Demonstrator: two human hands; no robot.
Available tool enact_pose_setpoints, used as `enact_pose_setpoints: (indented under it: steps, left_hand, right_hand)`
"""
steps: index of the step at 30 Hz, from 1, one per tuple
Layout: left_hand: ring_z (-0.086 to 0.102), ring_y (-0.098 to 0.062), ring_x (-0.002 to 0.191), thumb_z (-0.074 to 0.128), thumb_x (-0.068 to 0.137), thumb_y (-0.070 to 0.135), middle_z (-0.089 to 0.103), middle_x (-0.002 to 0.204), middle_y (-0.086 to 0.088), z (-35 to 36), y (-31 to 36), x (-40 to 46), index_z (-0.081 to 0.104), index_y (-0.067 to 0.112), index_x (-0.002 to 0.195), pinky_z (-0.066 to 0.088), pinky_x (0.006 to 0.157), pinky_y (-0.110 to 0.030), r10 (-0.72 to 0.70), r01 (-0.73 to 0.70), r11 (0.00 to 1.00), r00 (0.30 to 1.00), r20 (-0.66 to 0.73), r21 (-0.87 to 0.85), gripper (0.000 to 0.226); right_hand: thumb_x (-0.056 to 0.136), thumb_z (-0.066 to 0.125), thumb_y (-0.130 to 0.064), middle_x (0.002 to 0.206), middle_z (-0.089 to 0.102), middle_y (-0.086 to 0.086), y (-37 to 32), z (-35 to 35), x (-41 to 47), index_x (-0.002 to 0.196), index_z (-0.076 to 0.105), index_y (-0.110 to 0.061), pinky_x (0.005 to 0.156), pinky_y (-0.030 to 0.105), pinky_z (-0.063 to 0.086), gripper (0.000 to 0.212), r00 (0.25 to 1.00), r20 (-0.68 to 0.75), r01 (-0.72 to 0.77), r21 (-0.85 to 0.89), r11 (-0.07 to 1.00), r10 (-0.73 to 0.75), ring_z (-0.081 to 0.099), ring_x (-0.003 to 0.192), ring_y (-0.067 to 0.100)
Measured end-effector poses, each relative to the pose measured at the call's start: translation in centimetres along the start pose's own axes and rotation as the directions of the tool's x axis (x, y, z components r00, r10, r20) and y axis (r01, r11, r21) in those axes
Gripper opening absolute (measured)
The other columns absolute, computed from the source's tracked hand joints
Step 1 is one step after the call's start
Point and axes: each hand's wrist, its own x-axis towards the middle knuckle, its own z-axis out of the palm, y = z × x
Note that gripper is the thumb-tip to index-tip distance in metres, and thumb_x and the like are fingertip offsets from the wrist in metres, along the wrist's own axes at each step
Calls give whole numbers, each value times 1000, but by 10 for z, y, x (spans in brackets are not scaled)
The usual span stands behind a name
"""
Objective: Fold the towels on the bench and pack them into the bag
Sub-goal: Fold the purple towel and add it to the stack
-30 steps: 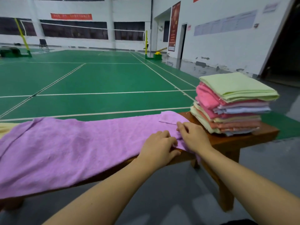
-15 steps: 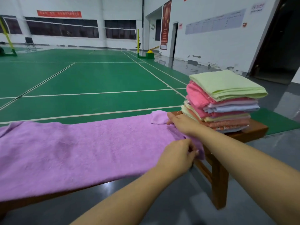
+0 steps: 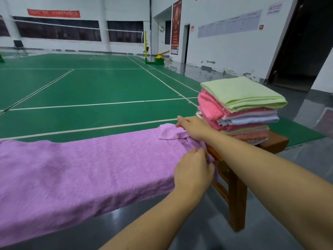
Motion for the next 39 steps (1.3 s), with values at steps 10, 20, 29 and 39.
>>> enact_pose_setpoints:
  steps: [10,20,29,39]
  left_hand:
    - [49,-30,109,51,85,25,68,108,-6,13,-2,23,69,18,100,34,90,-42,-243,232,958,969,47,168,24]
    - [59,-29,75,55,97,42,63,68,-4,-2,-26,33,54,15,61,40,61,-35,-210,243,945,964,165,-220,45]
    - [67,-23,85,56,92,27,75,90,-7,-59,-45,24,78,12,96,58,82,-43,-320,429,542,900,295,-723,26]
    - [65,-19,76,58,99,44,76,90,-17,-156,-98,-15,77,6,95,51,71,-35,-432,316,522,899,74,-792,43]
  right_hand:
    - [87,79,-34,97,77,3,7,24,22,100,78,-13,86,36,54,25,991,134,-14,-73,997,24,66,85,15]
    - [88,74,-49,69,69,5,1,8,21,76,72,-13,61,31,48,37,997,0,-82,2,997,82,53,60,16]
    - [94,66,-45,59,63,3,-28,-2,25,81,70,-4,59,30,51,44,970,-87,-153,495,855,225,59,63,23]
    - [94,70,-37,88,72,8,-119,59,53,83,68,-9,78,39,60,30,953,-94,-113,772,626,287,69,84,27]
